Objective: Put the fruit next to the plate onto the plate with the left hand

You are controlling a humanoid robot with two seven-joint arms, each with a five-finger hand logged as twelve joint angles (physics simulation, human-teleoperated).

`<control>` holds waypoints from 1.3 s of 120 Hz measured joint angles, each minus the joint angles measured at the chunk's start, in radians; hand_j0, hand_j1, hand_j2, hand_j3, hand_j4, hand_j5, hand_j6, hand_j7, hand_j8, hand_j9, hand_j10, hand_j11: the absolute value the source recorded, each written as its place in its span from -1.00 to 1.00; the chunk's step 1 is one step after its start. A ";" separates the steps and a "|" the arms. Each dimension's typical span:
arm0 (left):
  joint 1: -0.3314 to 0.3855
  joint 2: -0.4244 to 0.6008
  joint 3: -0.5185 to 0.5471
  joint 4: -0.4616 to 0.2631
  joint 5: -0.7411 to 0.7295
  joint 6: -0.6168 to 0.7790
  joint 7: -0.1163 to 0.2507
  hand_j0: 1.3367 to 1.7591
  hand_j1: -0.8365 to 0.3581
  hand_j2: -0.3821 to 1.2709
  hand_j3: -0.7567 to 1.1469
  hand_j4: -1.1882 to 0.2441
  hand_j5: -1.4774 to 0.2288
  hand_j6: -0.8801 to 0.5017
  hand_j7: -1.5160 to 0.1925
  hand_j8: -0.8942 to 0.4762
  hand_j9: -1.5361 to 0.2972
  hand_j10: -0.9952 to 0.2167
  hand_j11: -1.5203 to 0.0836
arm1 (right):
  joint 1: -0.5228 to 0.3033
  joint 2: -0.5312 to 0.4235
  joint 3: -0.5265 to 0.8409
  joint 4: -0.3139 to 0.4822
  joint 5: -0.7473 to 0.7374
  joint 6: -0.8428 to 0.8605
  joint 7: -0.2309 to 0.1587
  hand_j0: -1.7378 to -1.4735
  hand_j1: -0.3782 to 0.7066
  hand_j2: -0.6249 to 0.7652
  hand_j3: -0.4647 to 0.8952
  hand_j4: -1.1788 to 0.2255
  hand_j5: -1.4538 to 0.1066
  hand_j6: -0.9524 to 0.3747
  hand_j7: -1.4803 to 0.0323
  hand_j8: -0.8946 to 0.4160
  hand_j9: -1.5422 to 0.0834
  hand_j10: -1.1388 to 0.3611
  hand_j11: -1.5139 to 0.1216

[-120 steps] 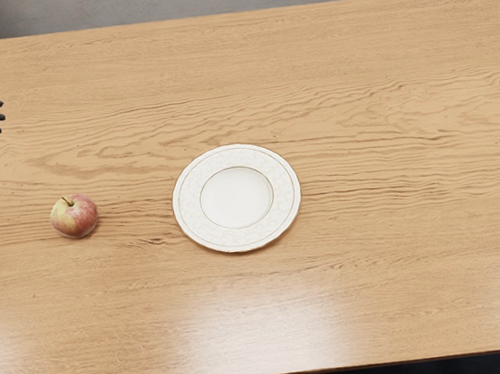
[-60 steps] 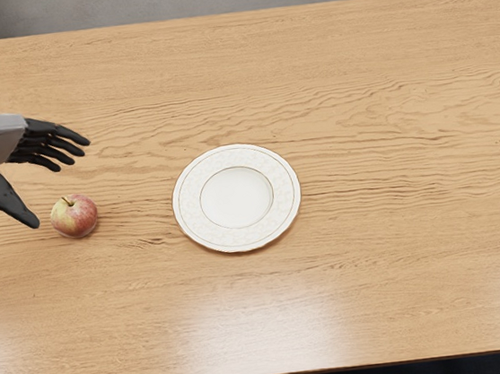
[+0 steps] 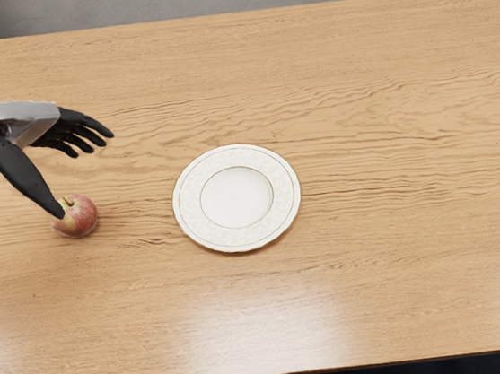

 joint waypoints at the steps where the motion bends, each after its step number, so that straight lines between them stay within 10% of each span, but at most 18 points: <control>1: -0.009 -0.002 0.012 -0.002 -0.001 0.011 0.000 0.52 0.50 -0.48 -0.20 0.31 0.36 -0.09 0.40 -0.06 0.33 0.23 0.50 | 0.000 0.000 0.000 0.000 0.000 0.000 0.000 -0.40 -0.87 -0.11 -0.32 0.63 0.80 0.38 0.89 0.31 0.84 0.47 0.79; 42: -0.274 -0.175 0.470 -0.050 -0.100 0.373 0.000 0.52 0.50 -0.48 -0.20 0.31 0.36 -0.09 0.40 -0.06 0.33 0.23 0.50 | 0.000 0.000 0.000 0.000 0.000 0.000 0.000 -0.40 -0.87 -0.11 -0.32 0.63 0.80 0.38 0.89 0.31 0.84 0.47 0.79; 84: -0.356 -0.279 0.708 -0.054 -0.214 0.477 -0.069 0.52 0.49 -0.48 -0.20 0.32 0.36 -0.08 0.40 -0.06 0.33 0.24 0.50 | 0.000 0.000 0.000 0.000 0.000 0.000 0.000 -0.40 -0.87 -0.11 -0.32 0.63 0.80 0.38 0.89 0.31 0.84 0.47 0.79; 156: -0.350 -0.531 0.768 -0.047 -0.288 0.744 0.145 0.52 0.49 -0.48 -0.20 0.32 0.36 -0.08 0.40 -0.05 0.33 0.24 0.50 | 0.000 0.000 0.000 0.000 0.000 0.000 0.000 -0.40 -0.87 -0.11 -0.32 0.63 0.80 0.38 0.89 0.31 0.84 0.47 0.79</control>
